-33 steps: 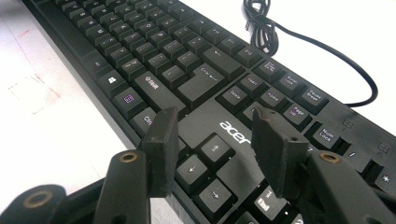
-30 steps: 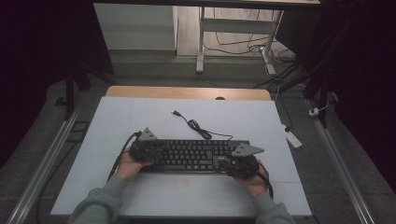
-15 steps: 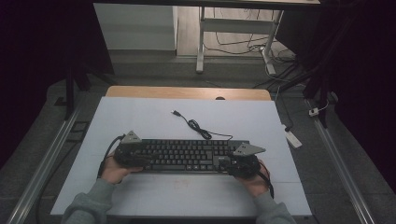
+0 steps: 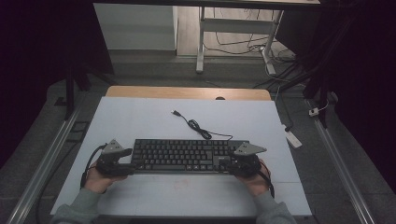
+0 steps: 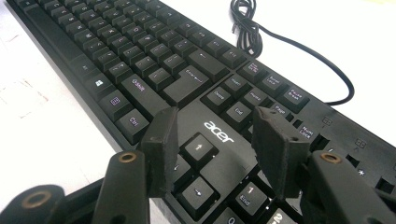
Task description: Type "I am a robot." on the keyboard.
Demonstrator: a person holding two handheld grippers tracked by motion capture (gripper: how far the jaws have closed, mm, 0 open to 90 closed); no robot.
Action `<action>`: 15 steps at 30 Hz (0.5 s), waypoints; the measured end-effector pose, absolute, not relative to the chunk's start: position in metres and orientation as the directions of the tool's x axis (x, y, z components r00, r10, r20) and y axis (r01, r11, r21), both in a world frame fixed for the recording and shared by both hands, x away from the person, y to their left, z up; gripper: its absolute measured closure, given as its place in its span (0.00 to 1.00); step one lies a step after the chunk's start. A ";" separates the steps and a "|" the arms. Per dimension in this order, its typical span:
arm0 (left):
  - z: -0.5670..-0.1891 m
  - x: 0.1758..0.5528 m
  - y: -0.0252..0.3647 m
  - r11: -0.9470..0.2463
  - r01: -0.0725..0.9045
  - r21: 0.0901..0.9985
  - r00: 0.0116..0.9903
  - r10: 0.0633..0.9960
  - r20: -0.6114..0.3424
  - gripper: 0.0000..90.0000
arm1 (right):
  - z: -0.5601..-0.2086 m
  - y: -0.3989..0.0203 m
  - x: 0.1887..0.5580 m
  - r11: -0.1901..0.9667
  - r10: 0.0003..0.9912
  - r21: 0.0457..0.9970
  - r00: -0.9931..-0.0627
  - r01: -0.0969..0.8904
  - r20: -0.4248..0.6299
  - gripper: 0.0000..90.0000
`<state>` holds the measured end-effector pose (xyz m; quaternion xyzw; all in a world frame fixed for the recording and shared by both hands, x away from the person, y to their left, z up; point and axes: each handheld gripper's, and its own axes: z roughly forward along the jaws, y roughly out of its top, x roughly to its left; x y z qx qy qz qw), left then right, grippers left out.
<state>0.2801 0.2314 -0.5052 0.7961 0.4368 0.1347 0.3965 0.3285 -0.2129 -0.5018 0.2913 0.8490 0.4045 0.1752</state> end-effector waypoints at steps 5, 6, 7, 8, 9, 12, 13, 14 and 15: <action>-0.506 0.281 0.228 -0.315 0.587 0.746 0.591 0.797 -0.128 0.33 | -0.501 -0.213 0.328 0.500 0.636 0.792 -0.769 0.351 -0.061 0.57; -0.506 0.281 0.228 -0.314 0.587 0.746 0.590 0.797 -0.129 0.33 | -0.501 -0.212 0.328 0.498 0.637 0.793 -0.769 0.351 -0.060 0.57; -0.506 0.281 0.228 -0.313 0.587 0.746 0.590 0.797 -0.129 0.33 | -0.500 -0.212 0.328 0.496 0.636 0.795 -0.770 0.349 -0.059 0.57; -0.506 0.281 0.228 -0.314 0.587 0.746 0.589 0.798 -0.129 0.33 | -0.499 -0.212 0.328 0.495 0.637 0.798 -0.769 0.345 -0.062 0.57; -0.506 0.281 0.228 -0.314 0.588 0.746 0.589 0.798 -0.129 0.33 | -0.499 -0.211 0.328 0.485 0.635 0.803 -0.771 0.345 -0.052 0.57; -0.506 0.281 0.228 -0.317 0.586 0.745 0.591 0.797 -0.126 0.33 | -0.495 -0.206 0.330 0.473 0.626 0.813 -0.778 0.340 -0.039 0.58; -0.506 0.281 0.228 -0.318 0.587 0.745 0.591 0.797 -0.125 0.33 | -0.494 -0.204 0.331 0.469 0.622 0.816 -0.783 0.337 -0.033 0.59; -0.507 0.281 0.228 -0.319 0.586 0.745 0.592 0.796 -0.125 0.33 | -0.492 -0.201 0.331 0.467 0.617 0.818 -0.786 0.336 -0.029 0.61; -0.507 0.282 0.228 -0.319 0.586 0.745 0.592 0.796 -0.125 0.33 | -0.491 -0.197 0.332 0.465 0.610 0.821 -0.792 0.331 -0.026 0.63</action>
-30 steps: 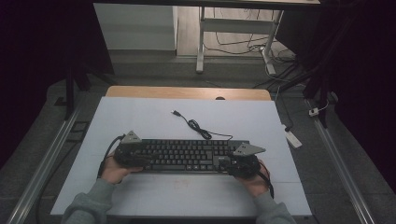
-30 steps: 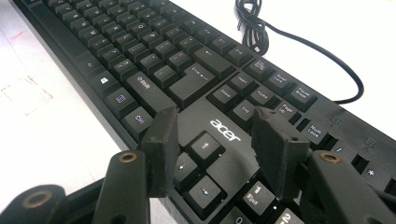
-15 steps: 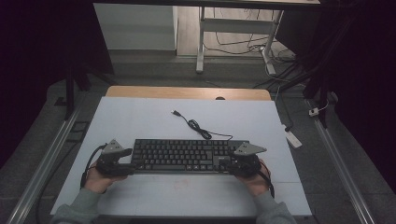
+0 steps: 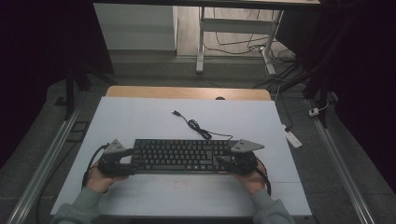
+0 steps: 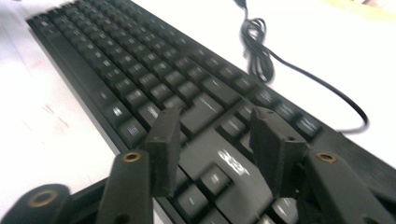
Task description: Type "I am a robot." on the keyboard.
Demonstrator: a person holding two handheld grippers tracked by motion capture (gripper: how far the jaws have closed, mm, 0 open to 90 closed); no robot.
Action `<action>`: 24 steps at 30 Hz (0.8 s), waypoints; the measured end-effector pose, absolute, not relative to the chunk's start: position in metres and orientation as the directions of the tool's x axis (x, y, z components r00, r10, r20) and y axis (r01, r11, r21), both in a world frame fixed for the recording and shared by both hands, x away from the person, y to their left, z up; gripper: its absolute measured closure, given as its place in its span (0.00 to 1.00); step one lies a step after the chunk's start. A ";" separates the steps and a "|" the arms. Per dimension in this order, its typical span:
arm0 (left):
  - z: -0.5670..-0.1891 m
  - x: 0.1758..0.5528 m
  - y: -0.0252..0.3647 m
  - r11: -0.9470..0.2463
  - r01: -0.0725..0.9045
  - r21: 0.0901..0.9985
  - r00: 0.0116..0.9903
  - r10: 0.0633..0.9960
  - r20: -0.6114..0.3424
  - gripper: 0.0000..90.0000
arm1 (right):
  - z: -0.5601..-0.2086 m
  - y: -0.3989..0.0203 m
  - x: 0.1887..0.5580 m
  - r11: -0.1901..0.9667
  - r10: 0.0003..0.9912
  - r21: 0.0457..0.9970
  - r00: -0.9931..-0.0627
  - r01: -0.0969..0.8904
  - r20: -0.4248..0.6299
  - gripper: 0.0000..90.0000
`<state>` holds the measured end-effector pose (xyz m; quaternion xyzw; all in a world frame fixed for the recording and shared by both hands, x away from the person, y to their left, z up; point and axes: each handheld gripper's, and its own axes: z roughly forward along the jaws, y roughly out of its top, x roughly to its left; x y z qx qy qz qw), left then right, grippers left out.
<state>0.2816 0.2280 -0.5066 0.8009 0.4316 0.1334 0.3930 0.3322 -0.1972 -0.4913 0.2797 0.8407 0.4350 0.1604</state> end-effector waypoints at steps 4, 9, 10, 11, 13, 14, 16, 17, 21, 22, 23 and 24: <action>-0.507 0.282 0.228 -0.322 0.586 0.744 0.593 0.795 -0.123 0.33 | -0.489 -0.183 0.334 0.478 0.573 0.818 -0.820 0.321 -0.013 0.78; -0.507 0.281 0.227 -0.322 0.587 0.743 0.593 0.796 -0.124 0.33 | -0.488 -0.167 0.337 0.496 0.529 0.807 -0.848 0.319 0.011 0.98; -0.507 0.281 0.227 -0.323 0.587 0.742 0.594 0.795 -0.123 0.33 | -0.489 -0.164 0.337 0.497 0.524 0.807 -0.852 0.319 0.014 0.99; -0.507 0.281 0.227 -0.324 0.587 0.742 0.594 0.795 -0.123 0.33 | -0.489 -0.161 0.337 0.502 0.518 0.804 -0.855 0.318 0.016 0.99; -0.508 0.281 0.227 -0.328 0.587 0.740 0.596 0.793 -0.121 0.33 | -0.490 -0.155 0.338 0.514 0.507 0.796 -0.862 0.320 0.019 0.99; -0.508 0.281 0.227 -0.329 0.587 0.740 0.597 0.793 -0.121 0.33 | -0.491 -0.152 0.339 0.517 0.501 0.795 -0.865 0.318 0.021 0.99; -0.508 0.281 0.227 -0.329 0.587 0.740 0.596 0.794 -0.120 0.33 | -0.492 -0.145 0.340 0.525 0.490 0.791 -0.872 0.314 0.021 0.99; -0.508 0.281 0.227 -0.328 0.587 0.740 0.596 0.794 -0.121 0.33 | -0.493 -0.141 0.340 0.531 0.484 0.788 -0.875 0.311 0.019 0.99; -0.509 0.282 0.227 -0.332 0.588 0.738 0.597 0.793 -0.119 0.33 | -0.497 -0.129 0.343 0.550 0.469 0.776 -0.883 0.308 0.019 0.99; -0.509 0.282 0.227 -0.334 0.588 0.737 0.597 0.793 -0.117 0.33 | -0.498 -0.126 0.343 0.556 0.467 0.771 -0.884 0.311 0.020 0.99; -0.509 0.282 0.227 -0.334 0.588 0.737 0.597 0.793 -0.118 0.33 | -0.499 -0.124 0.343 0.562 0.461 0.768 -0.887 0.309 0.019 0.99; -0.509 0.282 0.227 -0.334 0.589 0.736 0.597 0.794 -0.117 0.33 | -0.500 -0.121 0.343 0.565 0.457 0.766 -0.889 0.307 0.019 0.99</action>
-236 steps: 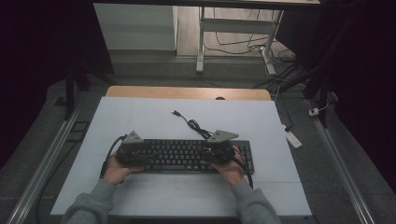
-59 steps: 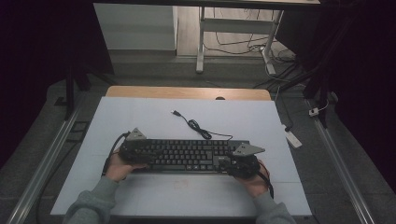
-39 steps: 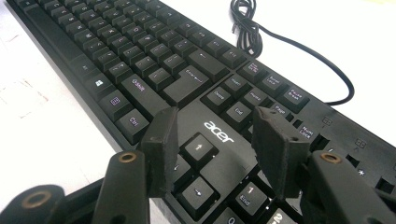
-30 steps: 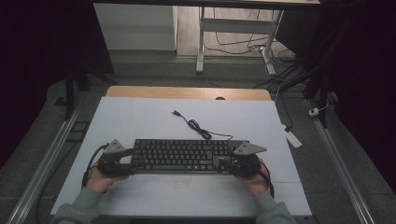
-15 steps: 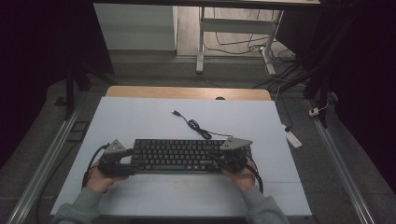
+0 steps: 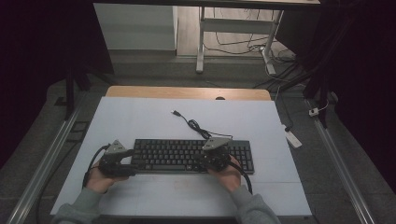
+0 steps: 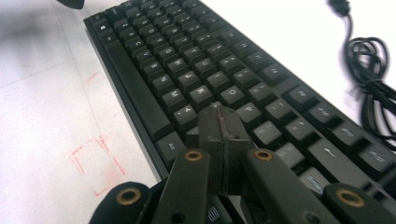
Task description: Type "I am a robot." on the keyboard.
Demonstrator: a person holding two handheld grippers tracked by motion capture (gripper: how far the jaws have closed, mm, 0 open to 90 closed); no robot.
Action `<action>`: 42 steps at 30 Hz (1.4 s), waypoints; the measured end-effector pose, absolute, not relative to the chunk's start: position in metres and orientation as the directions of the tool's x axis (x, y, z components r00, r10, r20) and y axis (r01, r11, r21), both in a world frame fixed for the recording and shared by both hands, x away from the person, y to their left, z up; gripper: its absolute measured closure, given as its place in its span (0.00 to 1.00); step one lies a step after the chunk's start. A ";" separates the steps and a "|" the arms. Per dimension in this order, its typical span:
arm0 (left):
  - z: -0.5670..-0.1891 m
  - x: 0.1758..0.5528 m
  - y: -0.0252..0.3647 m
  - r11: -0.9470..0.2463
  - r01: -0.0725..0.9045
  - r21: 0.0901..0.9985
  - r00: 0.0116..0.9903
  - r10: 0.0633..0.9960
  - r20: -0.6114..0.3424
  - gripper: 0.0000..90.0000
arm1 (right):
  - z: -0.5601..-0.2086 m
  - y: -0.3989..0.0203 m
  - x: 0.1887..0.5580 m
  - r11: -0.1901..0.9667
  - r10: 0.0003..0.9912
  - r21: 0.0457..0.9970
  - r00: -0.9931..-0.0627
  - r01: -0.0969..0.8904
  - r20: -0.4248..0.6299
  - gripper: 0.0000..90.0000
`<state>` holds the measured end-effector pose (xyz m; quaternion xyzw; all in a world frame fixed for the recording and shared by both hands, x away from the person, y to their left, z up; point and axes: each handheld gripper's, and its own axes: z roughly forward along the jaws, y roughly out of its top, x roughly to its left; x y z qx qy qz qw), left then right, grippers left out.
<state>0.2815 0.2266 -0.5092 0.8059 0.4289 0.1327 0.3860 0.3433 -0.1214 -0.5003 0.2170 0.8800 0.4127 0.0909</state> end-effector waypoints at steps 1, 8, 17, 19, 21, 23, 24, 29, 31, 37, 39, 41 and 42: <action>-0.509 0.281 0.226 -0.334 0.589 0.736 0.597 0.794 -0.117 0.33 | -0.501 -0.119 0.343 0.570 0.453 0.763 -0.891 0.306 0.019 0.99; -0.509 0.281 0.226 -0.338 0.587 0.736 0.598 0.794 -0.113 0.33 | -0.506 -0.109 0.345 0.589 0.440 0.750 -0.898 0.301 0.014 0.99; -0.509 0.281 0.227 -0.340 0.586 0.736 0.599 0.793 -0.112 0.33 | -0.512 -0.100 0.347 0.600 0.437 0.740 -0.899 0.306 0.017 0.99; -0.509 0.281 0.227 -0.338 0.586 0.737 0.599 0.792 -0.113 0.33 | -0.512 -0.100 0.348 0.606 0.437 0.736 -0.899 0.303 0.010 0.99; -0.509 0.281 0.227 -0.339 0.585 0.737 0.599 0.793 -0.111 0.33 | -0.513 -0.099 0.348 0.608 0.438 0.733 -0.899 0.305 0.011 0.99; -0.509 0.281 0.227 -0.338 0.585 0.737 0.599 0.793 -0.111 0.33 | -0.515 -0.099 0.349 0.613 0.437 0.729 -0.899 0.305 0.008 0.99; -0.509 0.281 0.227 -0.338 0.584 0.738 0.599 0.793 -0.111 0.33 | -0.515 -0.099 0.349 0.610 0.438 0.731 -0.899 0.306 0.011 0.99; -0.510 0.281 0.227 -0.342 0.585 0.735 0.599 0.793 -0.108 0.33 | -0.517 -0.098 0.349 0.616 0.439 0.726 -0.899 0.307 0.007 0.99; -0.509 0.281 0.227 -0.341 0.584 0.737 0.600 0.793 -0.109 0.33 | -0.515 -0.098 0.348 0.619 0.439 0.726 -0.899 0.300 -0.003 0.99; -0.509 0.281 0.227 -0.339 0.583 0.738 0.599 0.793 -0.109 0.33 | -0.505 -0.106 0.346 0.564 0.450 0.778 -0.893 0.277 -0.009 0.99; -0.509 0.281 0.227 -0.342 0.584 0.736 0.600 0.793 -0.107 0.33 | -0.502 -0.110 0.346 0.551 0.458 0.787 -0.889 0.277 -0.007 0.95; -0.510 0.281 0.226 -0.343 0.585 0.735 0.599 0.794 -0.106 0.32 | -0.499 -0.114 0.346 0.541 0.464 0.794 -0.886 0.279 -0.004 0.91; -0.510 0.281 0.226 -0.341 0.586 0.735 0.598 0.794 -0.108 0.32 | -0.498 -0.116 0.346 0.533 0.468 0.799 -0.884 0.278 -0.005 0.88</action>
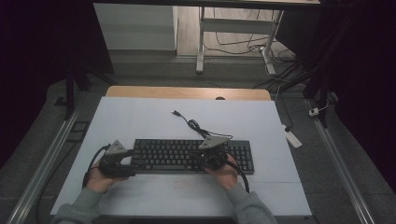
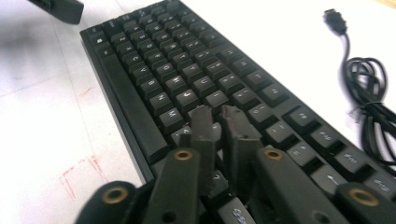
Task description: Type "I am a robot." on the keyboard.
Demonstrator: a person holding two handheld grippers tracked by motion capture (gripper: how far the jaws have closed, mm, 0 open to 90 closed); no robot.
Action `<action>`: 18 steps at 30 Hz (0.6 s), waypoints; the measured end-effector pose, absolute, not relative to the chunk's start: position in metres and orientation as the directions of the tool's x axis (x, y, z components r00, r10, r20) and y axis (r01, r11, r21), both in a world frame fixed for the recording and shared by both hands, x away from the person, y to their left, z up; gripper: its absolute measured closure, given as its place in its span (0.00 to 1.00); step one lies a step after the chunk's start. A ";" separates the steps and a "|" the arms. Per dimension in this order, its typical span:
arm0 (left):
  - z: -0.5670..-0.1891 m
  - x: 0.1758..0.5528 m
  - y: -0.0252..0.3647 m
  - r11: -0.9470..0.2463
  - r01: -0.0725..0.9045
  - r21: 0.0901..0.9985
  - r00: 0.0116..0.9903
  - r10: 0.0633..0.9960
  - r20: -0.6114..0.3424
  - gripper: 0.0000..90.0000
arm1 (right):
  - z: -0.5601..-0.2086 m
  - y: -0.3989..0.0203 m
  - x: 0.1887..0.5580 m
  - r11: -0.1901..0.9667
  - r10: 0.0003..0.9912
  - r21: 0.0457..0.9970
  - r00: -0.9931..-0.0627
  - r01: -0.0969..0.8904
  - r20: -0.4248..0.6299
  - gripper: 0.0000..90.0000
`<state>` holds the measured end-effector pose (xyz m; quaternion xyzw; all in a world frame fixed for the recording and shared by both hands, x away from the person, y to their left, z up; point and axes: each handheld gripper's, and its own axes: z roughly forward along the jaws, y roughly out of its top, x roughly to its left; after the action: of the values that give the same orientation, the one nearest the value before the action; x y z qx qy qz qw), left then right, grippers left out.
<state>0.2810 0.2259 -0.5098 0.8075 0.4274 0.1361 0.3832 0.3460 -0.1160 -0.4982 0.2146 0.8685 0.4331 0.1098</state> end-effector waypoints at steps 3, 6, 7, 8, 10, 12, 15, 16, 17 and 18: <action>-0.510 0.281 0.226 -0.346 0.583 0.735 0.601 0.793 -0.104 0.32 | -0.496 -0.119 0.346 0.524 0.485 0.806 -0.874 0.277 -0.015 0.76; -0.510 0.281 0.226 -0.346 0.583 0.735 0.601 0.792 -0.104 0.32 | -0.495 -0.121 0.345 0.522 0.490 0.810 -0.871 0.267 -0.029 0.65; -0.510 0.281 0.226 -0.346 0.583 0.735 0.601 0.792 -0.104 0.32 | -0.495 -0.121 0.345 0.529 0.489 0.806 -0.872 0.265 -0.034 0.62; -0.510 0.281 0.226 -0.346 0.583 0.735 0.601 0.792 -0.104 0.32 | -0.494 -0.122 0.344 0.530 0.490 0.805 -0.871 0.266 -0.035 0.61; -0.510 0.281 0.226 -0.345 0.583 0.736 0.601 0.793 -0.104 0.32 | -0.494 -0.125 0.344 0.528 0.492 0.807 -0.870 0.264 -0.037 0.58; -0.510 0.281 0.226 -0.345 0.583 0.736 0.601 0.793 -0.103 0.32 | -0.494 -0.129 0.343 0.529 0.498 0.807 -0.866 0.264 -0.042 0.56; -0.510 0.281 0.225 -0.346 0.583 0.735 0.601 0.793 -0.103 0.32 | -0.493 -0.138 0.342 0.521 0.514 0.809 -0.857 0.272 -0.043 0.55; -0.510 0.281 0.225 -0.347 0.583 0.735 0.602 0.792 -0.103 0.32 | -0.493 -0.141 0.342 0.520 0.520 0.809 -0.853 0.272 -0.047 0.55; -0.510 0.281 0.225 -0.347 0.583 0.735 0.602 0.792 -0.103 0.32 | -0.493 -0.144 0.342 0.513 0.522 0.813 -0.852 0.275 -0.042 0.55; -0.510 0.281 0.225 -0.348 0.582 0.735 0.602 0.792 -0.101 0.32 | -0.492 -0.146 0.341 0.509 0.527 0.815 -0.849 0.276 -0.041 0.55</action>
<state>0.2807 0.2249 -0.5100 0.8094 0.4245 0.1376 0.3818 0.3410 -0.1464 -0.4924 0.2341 0.8567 0.4367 0.1435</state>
